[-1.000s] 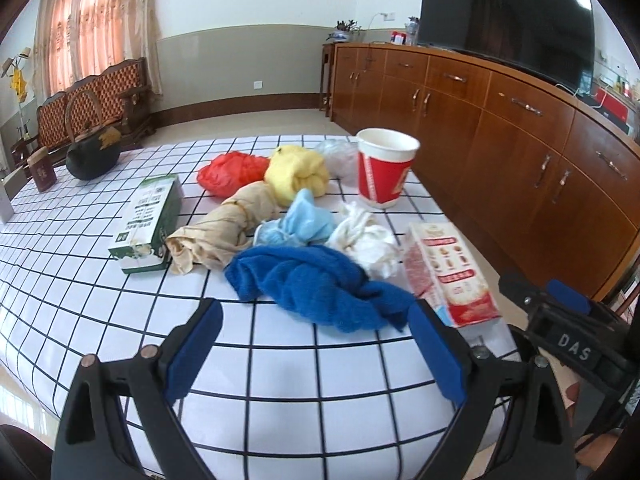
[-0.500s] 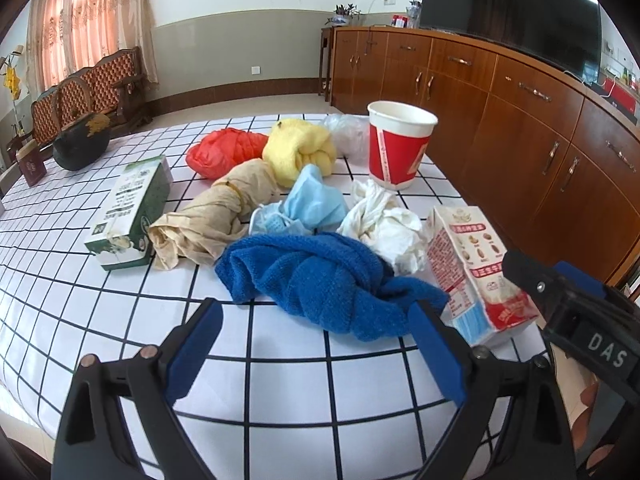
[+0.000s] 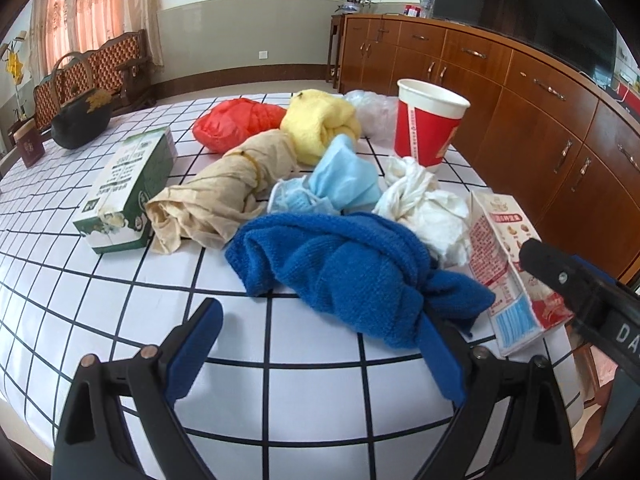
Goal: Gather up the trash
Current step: 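Grasp the blue towel with the left tool while the right tool grasps the milk carton, then carry the blue towel and milk carton over the black trash bin, then open the right tool to drop the milk carton into the bin, then move both tools back over the table toward the green box, then grasp the green-and-white milk carton with the left tool while the right tool grasps the beige cloth bundle, then carry the milk carton and beige cloth bundle over the black bin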
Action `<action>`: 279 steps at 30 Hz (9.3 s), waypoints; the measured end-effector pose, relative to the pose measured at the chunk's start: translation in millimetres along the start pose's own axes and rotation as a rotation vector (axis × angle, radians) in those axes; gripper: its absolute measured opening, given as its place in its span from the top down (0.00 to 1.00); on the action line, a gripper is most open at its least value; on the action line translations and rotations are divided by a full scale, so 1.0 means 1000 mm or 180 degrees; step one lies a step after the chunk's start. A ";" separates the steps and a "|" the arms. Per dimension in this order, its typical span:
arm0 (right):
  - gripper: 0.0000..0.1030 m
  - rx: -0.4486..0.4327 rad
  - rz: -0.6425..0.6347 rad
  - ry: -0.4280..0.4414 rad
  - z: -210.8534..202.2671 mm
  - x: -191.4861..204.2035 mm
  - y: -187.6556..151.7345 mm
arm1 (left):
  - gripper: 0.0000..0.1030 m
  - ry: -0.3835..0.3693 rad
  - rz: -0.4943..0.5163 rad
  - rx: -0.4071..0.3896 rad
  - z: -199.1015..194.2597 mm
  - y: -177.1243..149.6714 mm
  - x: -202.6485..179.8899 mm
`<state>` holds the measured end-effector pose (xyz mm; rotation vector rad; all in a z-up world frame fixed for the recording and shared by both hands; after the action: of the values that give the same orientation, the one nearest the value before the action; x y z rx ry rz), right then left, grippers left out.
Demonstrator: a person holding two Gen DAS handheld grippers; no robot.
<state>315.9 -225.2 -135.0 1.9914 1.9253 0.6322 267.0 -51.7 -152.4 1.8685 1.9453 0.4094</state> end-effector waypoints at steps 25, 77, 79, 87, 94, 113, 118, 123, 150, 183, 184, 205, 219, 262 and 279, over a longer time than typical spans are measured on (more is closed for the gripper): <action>0.48 0.0167 -0.0132 0.0117 0.021 0.012 0.003 | 0.60 -0.0327 0.0020 -0.0075 0.000 0.009 -0.009; 0.49 -0.0038 0.1330 -0.0374 -0.063 -0.266 -0.090 | 0.77 -0.1057 0.1307 0.0037 -0.022 -0.050 -0.242; 0.49 0.0021 0.1394 -0.0381 -0.060 -0.277 -0.094 | 0.77 -0.1048 0.1358 0.0086 -0.015 -0.054 -0.252; 0.49 0.0208 0.1623 -0.0375 -0.046 -0.312 -0.107 | 0.77 -0.0966 0.1509 0.0314 0.012 -0.071 -0.279; 0.49 0.0502 0.1638 -0.0404 -0.011 -0.325 -0.112 | 0.77 -0.0884 0.1583 0.0538 0.045 -0.085 -0.298; 0.22 0.0509 0.1978 -0.0472 -0.003 -0.349 -0.115 | 0.20 -0.0650 0.1407 0.0475 0.059 -0.072 -0.309; 0.22 0.0403 0.1972 -0.0571 -0.017 -0.346 -0.111 | 0.20 -0.0616 0.1348 0.0273 0.031 -0.054 -0.309; 0.22 0.0248 0.1895 -0.0491 -0.029 -0.328 -0.100 | 0.20 -0.0649 0.1291 0.0061 -0.004 -0.042 -0.302; 0.22 -0.0330 0.0379 0.0113 -0.045 -0.066 0.003 | 0.20 0.0020 0.0176 -0.0502 -0.057 0.018 -0.037; 0.22 -0.0047 -0.0563 0.0587 0.033 0.170 0.056 | 0.20 0.0403 -0.0530 -0.0336 -0.011 0.057 0.138; 0.22 -0.0043 -0.0560 0.0572 0.037 0.170 0.059 | 0.20 0.0397 -0.0542 -0.0310 -0.008 0.057 0.139; 0.22 0.0073 -0.0557 0.0585 0.070 0.176 0.074 | 0.47 0.0183 -0.0796 -0.0049 0.022 0.066 0.146; 0.25 0.0228 -0.0771 0.0640 0.091 0.215 0.063 | 0.47 0.0313 -0.0860 -0.0258 0.005 0.066 0.167; 0.72 -0.0339 -0.0555 0.0767 -0.057 0.078 0.016 | 0.47 -0.0245 -0.0266 -0.0473 -0.067 0.022 0.054; 0.72 -0.0325 0.0346 0.0234 -0.074 -0.111 -0.019 | 0.47 -0.0809 0.0581 -0.0325 -0.075 0.007 -0.117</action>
<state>261.2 -340.7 -92.5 2.0459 1.7959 0.8254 238.9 -162.3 -72.6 1.9341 1.5680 0.3014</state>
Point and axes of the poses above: each gripper's, at about its wrist camera, not at the fingertips, and z roughly the way its jaws point, x to its left, y to its top, the point moved 7 cm from there along z, roughly the way its jaws point, and after that the axes turned 14 degrees about x, right-handed, at the moved point
